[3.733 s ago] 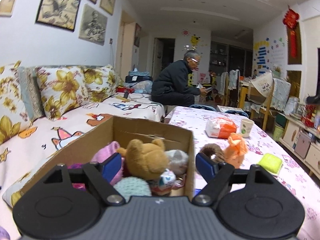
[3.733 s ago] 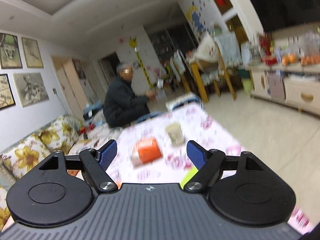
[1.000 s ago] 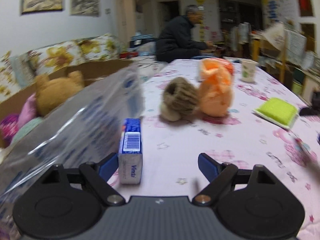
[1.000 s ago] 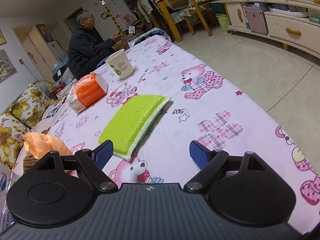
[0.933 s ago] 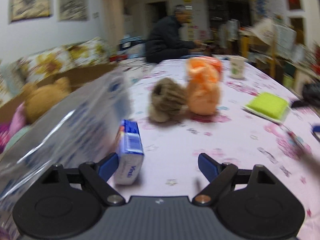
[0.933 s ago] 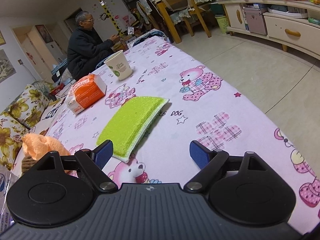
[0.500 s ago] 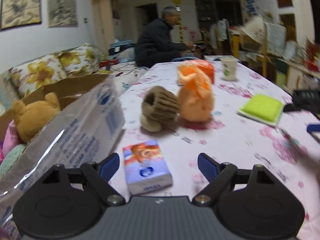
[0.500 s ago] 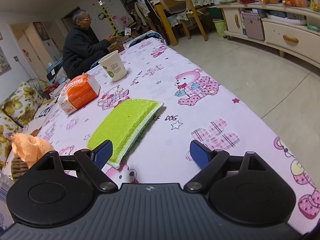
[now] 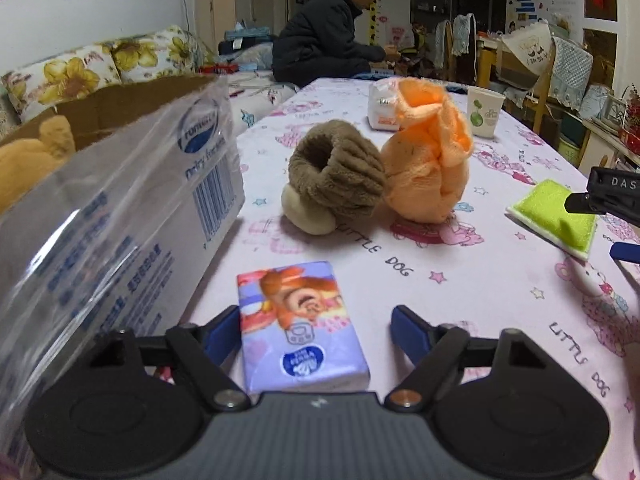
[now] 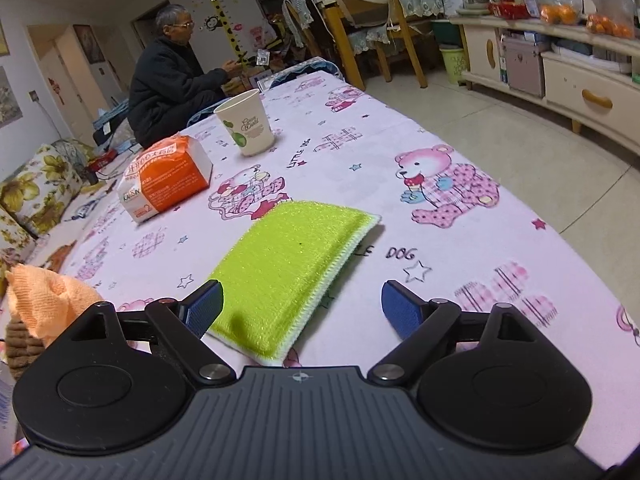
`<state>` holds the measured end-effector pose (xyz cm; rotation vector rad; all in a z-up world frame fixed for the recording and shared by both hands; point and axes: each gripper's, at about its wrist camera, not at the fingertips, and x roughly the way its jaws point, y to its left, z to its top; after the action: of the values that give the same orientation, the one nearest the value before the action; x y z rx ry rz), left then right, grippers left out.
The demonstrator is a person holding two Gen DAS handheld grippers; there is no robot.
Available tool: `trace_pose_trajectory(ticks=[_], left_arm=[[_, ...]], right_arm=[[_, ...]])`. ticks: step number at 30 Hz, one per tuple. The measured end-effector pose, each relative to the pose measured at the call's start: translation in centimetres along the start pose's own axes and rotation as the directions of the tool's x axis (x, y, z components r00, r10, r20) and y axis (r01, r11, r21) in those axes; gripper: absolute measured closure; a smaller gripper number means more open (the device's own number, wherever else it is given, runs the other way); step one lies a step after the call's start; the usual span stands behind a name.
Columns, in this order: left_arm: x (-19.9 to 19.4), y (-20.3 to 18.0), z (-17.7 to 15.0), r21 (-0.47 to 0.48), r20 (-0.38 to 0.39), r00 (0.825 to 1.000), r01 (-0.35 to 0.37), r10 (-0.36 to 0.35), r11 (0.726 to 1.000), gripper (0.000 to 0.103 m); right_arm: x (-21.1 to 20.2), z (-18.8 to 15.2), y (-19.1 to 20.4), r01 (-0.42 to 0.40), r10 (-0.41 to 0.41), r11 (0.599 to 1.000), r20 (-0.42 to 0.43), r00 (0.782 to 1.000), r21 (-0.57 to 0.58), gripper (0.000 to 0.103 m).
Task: Organize soft objects
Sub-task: 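Move the left gripper to the blue tissue packet while the right gripper approaches the green sponge, then grasp the blue tissue packet with the left gripper while the right gripper grasps the green sponge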
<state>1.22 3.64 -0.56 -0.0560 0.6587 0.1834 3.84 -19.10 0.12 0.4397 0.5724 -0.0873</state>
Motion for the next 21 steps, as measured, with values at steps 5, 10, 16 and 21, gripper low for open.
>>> trace_pose_trajectory(ticks=[5,10,16,21], left_arm=[[0.0,0.1,0.2,0.010,0.009,1.000,0.020,-0.020,1.000,0.036],[-0.2,-0.4,0.2,0.039,0.016,0.998,0.056,-0.056,0.998,0.051],[-0.4,0.0,0.2,0.023,0.009,0.996,0.091,-0.091,0.996,0.051],[-0.4,0.5,0.4,0.001,0.004,0.993,0.115,-0.115,0.993,0.051]], right_arm=[[1.3,-0.1,1.2,0.037,-0.037,0.998,0.006,0.999,-0.043,0.000],[2.7,-0.3,3.4,0.085,-0.086,0.985,0.000,0.996,-0.151,0.000],[4.2,-0.9,5.8,0.105,-0.121,0.944,-0.030,0.992,-0.313,0.000],[4.3,-0.6,5.2,0.079,-0.090,0.955,-0.028,0.996,-0.286,0.000]])
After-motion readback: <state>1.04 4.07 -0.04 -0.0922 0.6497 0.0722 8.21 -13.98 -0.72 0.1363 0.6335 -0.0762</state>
